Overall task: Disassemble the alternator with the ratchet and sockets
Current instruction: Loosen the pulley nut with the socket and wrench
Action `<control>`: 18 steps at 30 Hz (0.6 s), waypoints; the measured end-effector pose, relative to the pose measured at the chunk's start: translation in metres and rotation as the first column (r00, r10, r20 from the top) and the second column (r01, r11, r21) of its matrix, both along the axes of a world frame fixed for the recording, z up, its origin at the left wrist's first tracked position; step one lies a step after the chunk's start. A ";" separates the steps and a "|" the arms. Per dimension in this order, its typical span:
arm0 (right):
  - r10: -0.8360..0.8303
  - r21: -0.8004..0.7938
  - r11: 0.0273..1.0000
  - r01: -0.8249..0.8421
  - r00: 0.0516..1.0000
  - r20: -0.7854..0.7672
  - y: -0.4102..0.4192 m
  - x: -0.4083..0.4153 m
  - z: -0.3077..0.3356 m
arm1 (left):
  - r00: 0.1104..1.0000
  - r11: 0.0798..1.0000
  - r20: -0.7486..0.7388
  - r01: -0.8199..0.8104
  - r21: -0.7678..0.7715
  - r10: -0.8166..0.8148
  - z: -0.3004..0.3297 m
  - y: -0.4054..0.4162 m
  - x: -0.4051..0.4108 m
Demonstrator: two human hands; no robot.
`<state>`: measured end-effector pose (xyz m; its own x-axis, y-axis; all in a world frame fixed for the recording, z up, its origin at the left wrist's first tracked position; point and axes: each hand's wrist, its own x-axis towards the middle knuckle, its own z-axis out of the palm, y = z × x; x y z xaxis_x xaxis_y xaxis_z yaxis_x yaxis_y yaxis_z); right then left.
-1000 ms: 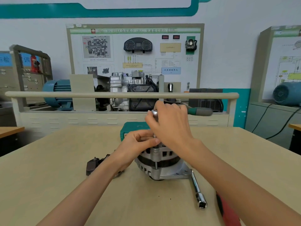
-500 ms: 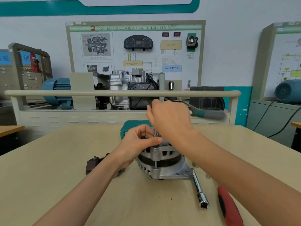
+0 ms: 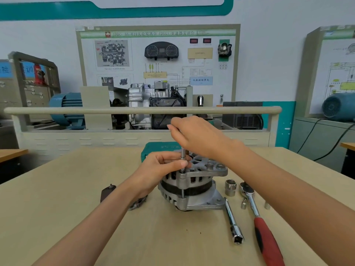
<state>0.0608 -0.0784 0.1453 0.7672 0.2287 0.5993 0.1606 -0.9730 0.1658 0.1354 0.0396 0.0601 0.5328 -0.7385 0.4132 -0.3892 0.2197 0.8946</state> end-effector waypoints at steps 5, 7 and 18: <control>-0.353 -0.014 0.935 0.354 0.934 0.057 0.011 0.006 0.002 | 0.994 0.994 0.007 -0.108 -0.019 0.108 0.001 -0.006 0.002; -0.328 -0.056 0.942 0.332 0.942 0.070 0.011 0.008 0.004 | 0.996 0.996 0.022 -0.088 0.000 0.088 0.002 -0.003 0.003; -0.136 -0.042 0.989 0.140 0.988 0.078 0.006 0.005 -0.003 | 0.999 0.999 0.009 -0.052 -0.007 0.052 0.000 -0.002 0.005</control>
